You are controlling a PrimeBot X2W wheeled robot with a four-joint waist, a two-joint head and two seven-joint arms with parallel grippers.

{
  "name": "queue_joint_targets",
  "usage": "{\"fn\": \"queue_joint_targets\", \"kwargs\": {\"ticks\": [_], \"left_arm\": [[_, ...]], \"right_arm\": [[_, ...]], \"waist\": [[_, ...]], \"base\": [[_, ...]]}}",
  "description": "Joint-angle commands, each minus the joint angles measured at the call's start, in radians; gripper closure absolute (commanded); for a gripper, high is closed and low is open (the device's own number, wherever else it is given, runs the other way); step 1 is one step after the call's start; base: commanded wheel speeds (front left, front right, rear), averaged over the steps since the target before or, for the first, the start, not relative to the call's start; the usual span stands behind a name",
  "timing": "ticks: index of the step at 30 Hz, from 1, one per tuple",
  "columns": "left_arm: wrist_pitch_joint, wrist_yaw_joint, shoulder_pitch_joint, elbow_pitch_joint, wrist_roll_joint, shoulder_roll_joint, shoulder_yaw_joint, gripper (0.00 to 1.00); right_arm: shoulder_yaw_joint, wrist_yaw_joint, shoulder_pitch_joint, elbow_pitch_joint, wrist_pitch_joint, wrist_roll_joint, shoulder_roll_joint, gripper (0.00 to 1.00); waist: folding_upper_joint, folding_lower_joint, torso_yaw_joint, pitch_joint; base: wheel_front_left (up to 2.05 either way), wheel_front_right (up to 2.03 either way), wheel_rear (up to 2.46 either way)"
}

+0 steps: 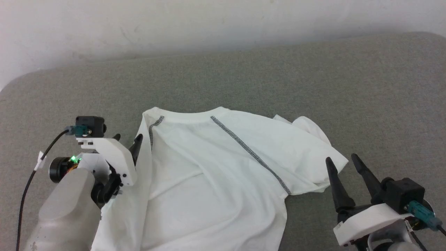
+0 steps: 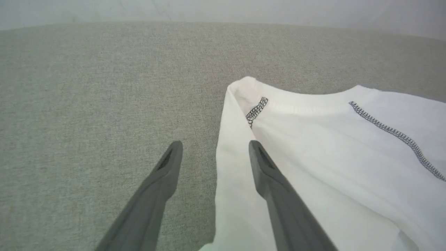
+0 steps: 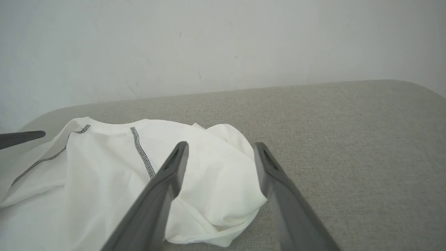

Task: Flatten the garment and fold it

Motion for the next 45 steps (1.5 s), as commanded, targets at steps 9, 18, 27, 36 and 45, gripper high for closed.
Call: {"fn": "queue_joint_targets", "kwargs": {"ticks": [9, 18, 27, 36, 45], "left_arm": [[0.208, -0.019, -0.098, 0.01, 0.028, 0.025, -0.087, 0.0], [0.418, -0.031, -0.134, 0.139, 0.04, -0.002, -0.172, 1.0], [0.268, -0.001, -0.114, 0.109, 0.015, -0.002, -0.132, 1.0], [0.157, 0.007, -0.115, -0.007, -0.005, -0.02, -0.106, 1.0], [0.136, -0.004, -0.174, -0.075, -0.019, -0.055, -0.105, 1.0]], "right_arm": [[0.013, -0.001, -0.022, -0.006, -0.01, 0.007, 0.001, 0.0], [0.018, -0.001, -0.044, 0.014, -0.018, 0.006, 0.001, 0.0], [0.049, -0.001, -0.143, 0.044, 0.043, 0.02, 0.001, 0.0], [0.171, -0.001, -0.467, 0.296, 0.317, 0.108, -0.026, 0.0], [0.339, -0.001, -0.78, 0.638, 0.528, 0.159, -0.069, 0.0]], "waist": [[0.0, 0.0002, -0.025, 0.093], [0.0, 0.0002, -0.033, 0.114], [0.0, 0.0002, -0.011, 0.091], [0.0, 0.0002, 0.085, 0.101], [0.0, 0.0002, 0.165, 0.168]], "base": [[0.0, 0.0, 0.0], [0.0, 0.0, 0.0], [0.0, 0.0, 0.0], [0.0, 0.0, 0.0], [0.0, 0.0, 0.0]]}}
